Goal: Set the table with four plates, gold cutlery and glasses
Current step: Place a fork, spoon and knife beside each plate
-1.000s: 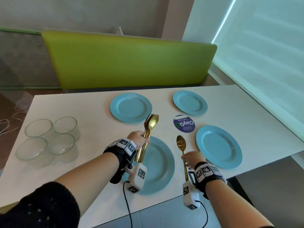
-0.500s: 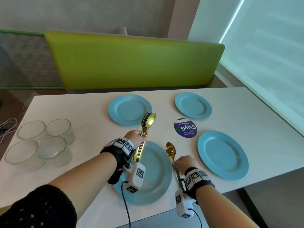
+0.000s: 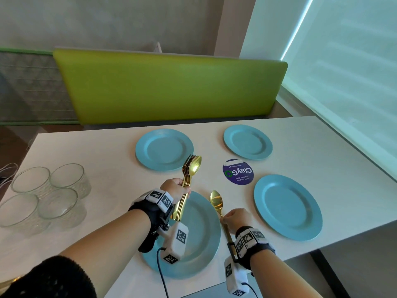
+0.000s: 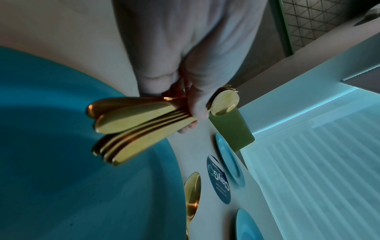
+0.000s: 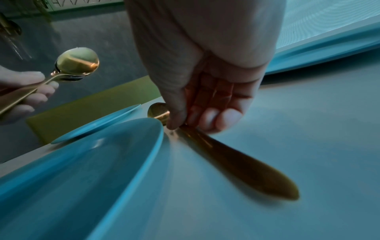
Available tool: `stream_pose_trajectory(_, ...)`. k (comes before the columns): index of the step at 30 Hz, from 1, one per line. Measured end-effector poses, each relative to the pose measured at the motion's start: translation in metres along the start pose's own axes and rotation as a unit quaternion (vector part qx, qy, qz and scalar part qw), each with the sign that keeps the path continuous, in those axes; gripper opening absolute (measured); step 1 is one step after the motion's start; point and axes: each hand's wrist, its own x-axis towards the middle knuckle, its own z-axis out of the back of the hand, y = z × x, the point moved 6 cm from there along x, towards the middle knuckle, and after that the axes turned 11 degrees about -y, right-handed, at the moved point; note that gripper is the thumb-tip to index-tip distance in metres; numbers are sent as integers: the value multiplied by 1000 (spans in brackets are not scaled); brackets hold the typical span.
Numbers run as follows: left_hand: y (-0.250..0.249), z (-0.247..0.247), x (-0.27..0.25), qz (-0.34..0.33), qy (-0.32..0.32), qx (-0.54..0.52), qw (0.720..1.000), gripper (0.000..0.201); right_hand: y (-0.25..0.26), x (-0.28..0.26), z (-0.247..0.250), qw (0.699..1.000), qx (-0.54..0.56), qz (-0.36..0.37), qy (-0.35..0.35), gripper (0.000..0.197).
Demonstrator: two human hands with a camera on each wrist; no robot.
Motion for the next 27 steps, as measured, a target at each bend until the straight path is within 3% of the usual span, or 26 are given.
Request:
stream_pose_trajectory(13, -3, -5, 3, -2, 3, -11, 1000, 19, -3, 1, -1, 998, 61, -12, -2, 32)
stream_pose_trajectory(27, 2, -9, 4, 3, 23, -2, 1000, 22, 7, 4, 22, 992, 125, -29, -9, 25)
